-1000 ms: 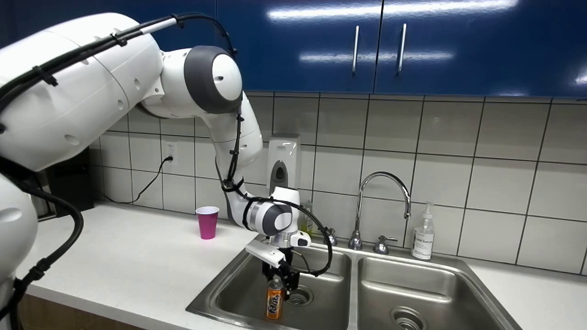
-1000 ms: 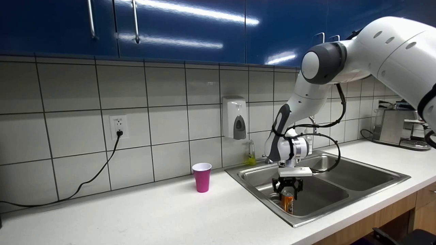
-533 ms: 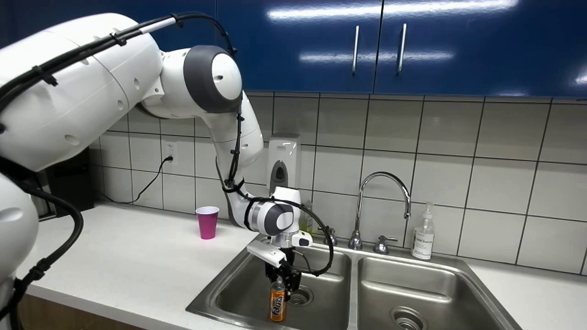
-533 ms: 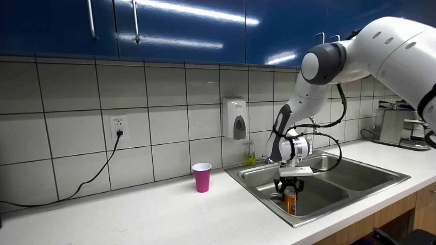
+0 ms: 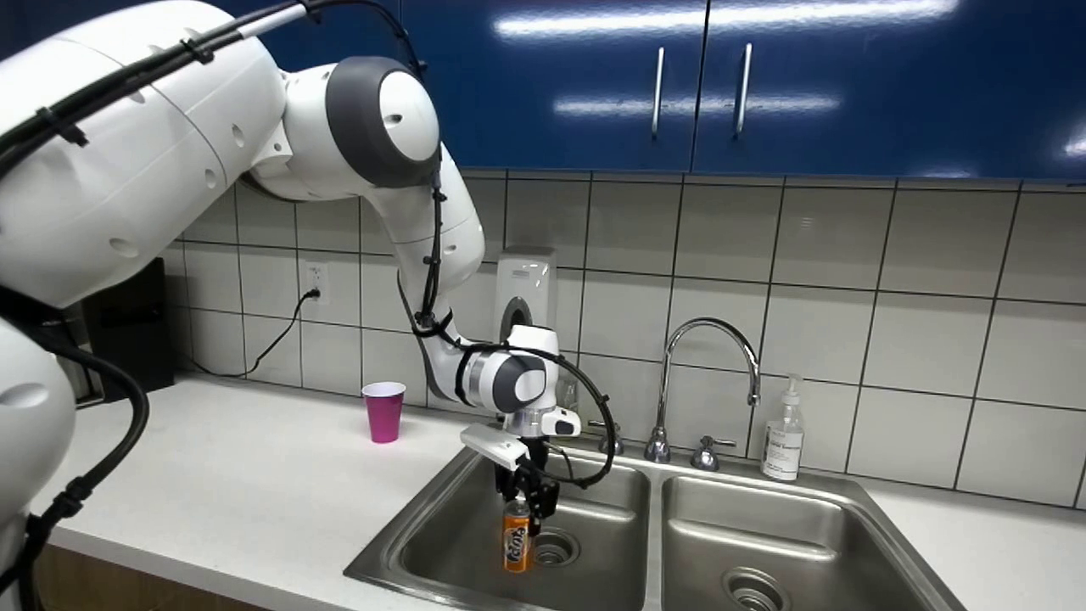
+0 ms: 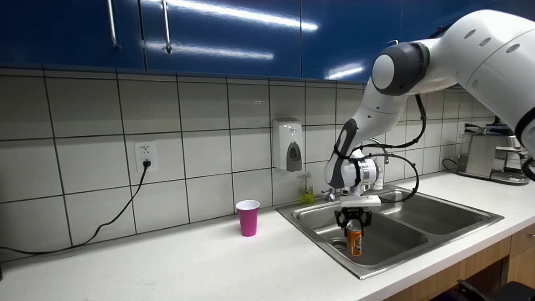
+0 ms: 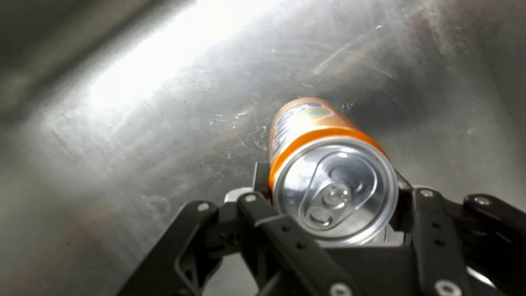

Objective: Remove the can from the sink

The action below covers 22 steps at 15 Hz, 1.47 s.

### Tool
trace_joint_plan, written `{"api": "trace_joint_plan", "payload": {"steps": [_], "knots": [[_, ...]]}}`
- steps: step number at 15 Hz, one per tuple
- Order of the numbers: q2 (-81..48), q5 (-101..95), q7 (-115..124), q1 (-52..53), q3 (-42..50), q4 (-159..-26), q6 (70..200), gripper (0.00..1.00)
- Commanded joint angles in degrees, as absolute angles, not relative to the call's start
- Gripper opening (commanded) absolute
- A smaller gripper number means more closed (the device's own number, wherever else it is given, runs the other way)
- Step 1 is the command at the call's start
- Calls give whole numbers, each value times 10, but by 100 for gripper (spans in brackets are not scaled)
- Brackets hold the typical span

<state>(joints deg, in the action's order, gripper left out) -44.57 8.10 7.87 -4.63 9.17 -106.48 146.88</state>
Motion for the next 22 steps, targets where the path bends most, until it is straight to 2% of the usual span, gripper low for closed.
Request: {"api": "trace_joint_plan", "payload": {"steps": [1,7,22], "knots": [[-372,62,102,-39,102,-1100,1424,38],[-281,45,34,-59,83,-1137,1349,38],[-78,64,-64,-32,13,-1314,1294,38]]}}
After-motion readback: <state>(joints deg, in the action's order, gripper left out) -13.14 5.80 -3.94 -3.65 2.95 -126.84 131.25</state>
